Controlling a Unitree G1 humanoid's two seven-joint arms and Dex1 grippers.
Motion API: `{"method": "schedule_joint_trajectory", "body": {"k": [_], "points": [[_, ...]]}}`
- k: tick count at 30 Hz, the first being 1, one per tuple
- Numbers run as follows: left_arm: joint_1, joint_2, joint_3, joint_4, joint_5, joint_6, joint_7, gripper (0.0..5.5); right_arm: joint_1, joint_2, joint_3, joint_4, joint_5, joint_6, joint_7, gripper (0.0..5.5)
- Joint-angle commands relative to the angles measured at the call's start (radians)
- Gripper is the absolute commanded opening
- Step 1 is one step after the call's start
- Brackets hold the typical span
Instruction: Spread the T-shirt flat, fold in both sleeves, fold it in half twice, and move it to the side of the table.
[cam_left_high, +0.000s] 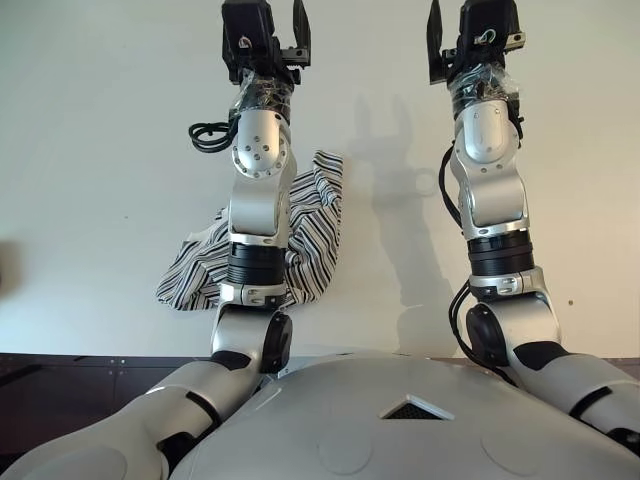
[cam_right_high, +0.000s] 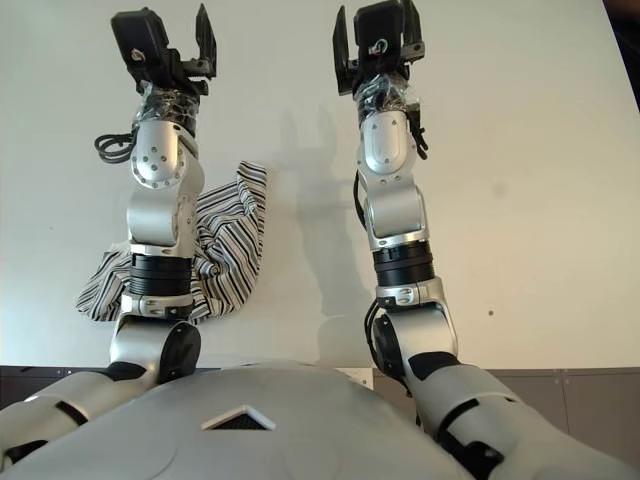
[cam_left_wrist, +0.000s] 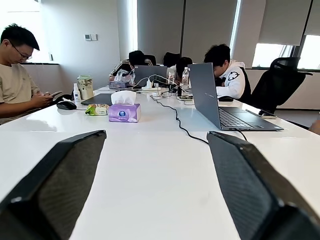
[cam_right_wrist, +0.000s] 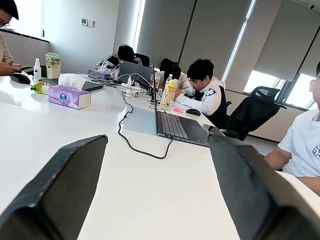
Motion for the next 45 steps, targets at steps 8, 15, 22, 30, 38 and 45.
{"method": "schedule_joint_trajectory", "body": {"k": [8, 15, 22, 30, 38, 45], "points": [[0.081, 0.083, 0.215, -0.273, -0.551, 0.305, -0.301, 3.94, 0.121, -0.006, 0.253, -0.191, 0.183, 0.166, 0.448, 3.66], [0.425, 0.718, 0.159, -0.432, -0.475, 0.288, -0.911, 3.94, 0.152, -0.176, 0.465, -0.168, -0.047, 0.225, 0.549, 3.66], [0.540, 0.941, 0.078, -0.302, -0.243, 0.067, -1.091, 3.94, 0.175, -0.225, 0.507, -0.160, -0.127, 0.272, 0.586, 3.66], [0.553, 0.919, -0.007, -0.248, -0.145, -0.028, -1.081, 3.94, 0.155, -0.170, 0.410, -0.386, -0.103, 0.257, 0.531, 3.66], [0.531, 0.869, -0.043, -0.263, -0.145, -0.032, -1.048, 3.94, 0.218, -0.239, 0.502, -0.261, -0.134, 0.366, 0.646, 3.66], [0.604, 0.765, -0.108, -0.371, -0.163, 0.011, -0.987, 3.94, 0.266, -0.373, 0.333, -0.295, -0.107, 0.432, 0.650, 3.66]]}}
